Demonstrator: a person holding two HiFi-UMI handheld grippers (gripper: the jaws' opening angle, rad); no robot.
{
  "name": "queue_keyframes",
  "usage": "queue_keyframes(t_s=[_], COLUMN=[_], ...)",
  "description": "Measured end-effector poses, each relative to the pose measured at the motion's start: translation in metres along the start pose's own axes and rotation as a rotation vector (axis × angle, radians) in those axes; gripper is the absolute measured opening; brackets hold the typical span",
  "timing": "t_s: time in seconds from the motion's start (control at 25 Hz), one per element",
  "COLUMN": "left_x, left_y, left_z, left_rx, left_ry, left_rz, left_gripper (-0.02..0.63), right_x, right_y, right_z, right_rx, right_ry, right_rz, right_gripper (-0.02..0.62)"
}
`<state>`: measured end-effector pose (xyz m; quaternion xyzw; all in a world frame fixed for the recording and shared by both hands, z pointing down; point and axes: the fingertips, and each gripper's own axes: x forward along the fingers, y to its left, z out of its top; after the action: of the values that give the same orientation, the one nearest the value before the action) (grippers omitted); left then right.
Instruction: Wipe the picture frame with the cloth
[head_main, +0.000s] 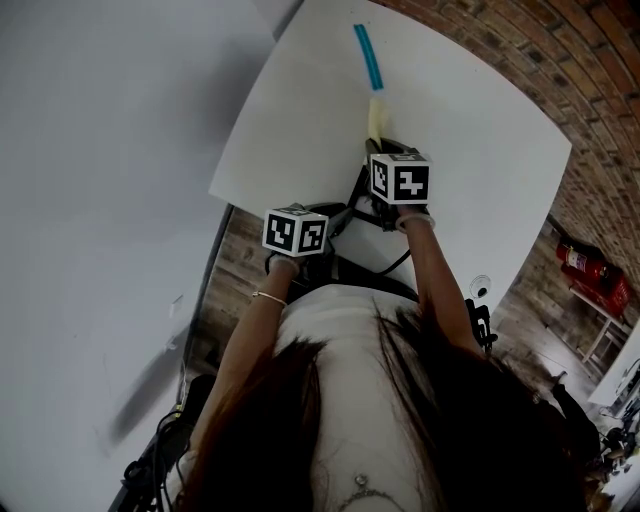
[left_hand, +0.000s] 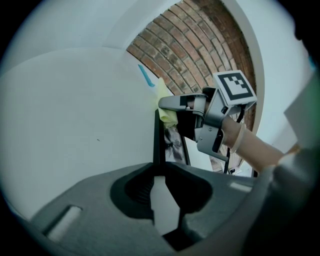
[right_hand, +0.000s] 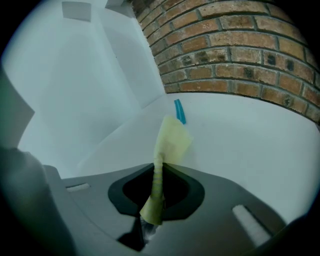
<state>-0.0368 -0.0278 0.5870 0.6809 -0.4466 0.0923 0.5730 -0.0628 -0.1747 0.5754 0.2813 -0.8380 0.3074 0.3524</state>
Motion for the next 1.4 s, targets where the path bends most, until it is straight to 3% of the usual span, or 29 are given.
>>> queue_keyframes(t_s=[1.4], left_x=[-0.002], left_y=[0.001], left_z=[0.000], left_rx=[0.016], left_ry=[0.000], left_rz=[0.001], left_gripper=[0.073], right_x=[-0.053], right_y=[-0.033], right_z=[-0.007], right_rx=[0.110], right_ry=[-0.089], right_rz=[-0.132], right_gripper=[0.034])
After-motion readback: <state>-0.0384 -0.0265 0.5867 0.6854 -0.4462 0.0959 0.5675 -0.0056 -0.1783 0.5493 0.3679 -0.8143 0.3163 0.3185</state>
